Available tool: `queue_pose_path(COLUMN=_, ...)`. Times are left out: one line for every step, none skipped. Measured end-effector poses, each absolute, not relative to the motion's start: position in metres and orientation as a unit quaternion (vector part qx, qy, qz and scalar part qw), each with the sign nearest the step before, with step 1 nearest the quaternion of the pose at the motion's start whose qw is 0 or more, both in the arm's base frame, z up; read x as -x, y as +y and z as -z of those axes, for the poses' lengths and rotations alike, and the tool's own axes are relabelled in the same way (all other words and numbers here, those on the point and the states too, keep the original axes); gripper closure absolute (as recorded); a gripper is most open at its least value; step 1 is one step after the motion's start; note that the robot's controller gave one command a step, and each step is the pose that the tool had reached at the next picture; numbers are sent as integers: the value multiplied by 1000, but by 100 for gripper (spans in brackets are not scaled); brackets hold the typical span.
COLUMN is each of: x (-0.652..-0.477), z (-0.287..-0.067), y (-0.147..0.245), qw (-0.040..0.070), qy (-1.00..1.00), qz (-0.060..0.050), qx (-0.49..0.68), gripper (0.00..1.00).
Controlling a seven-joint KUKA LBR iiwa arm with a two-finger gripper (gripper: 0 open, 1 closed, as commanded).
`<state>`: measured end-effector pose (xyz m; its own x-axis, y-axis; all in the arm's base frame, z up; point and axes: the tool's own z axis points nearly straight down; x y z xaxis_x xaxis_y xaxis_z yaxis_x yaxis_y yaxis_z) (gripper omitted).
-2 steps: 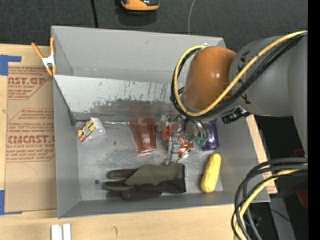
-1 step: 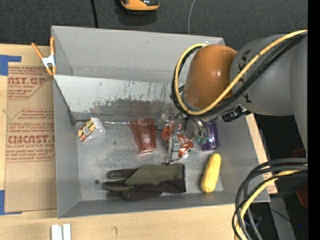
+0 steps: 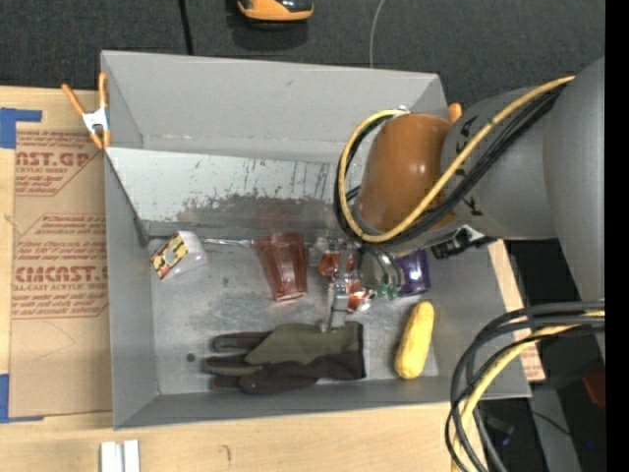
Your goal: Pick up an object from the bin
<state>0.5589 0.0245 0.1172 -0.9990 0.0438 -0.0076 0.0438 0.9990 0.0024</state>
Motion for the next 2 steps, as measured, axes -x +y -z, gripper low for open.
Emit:
queue_pose_path(x=-546, z=-95, y=15, qw=0, qy=995, qz=0, qx=-101, gripper=100)
queue_pose_path(x=-546, z=-95, y=15, qw=0, qy=995, qz=-1, qx=-102, gripper=100)
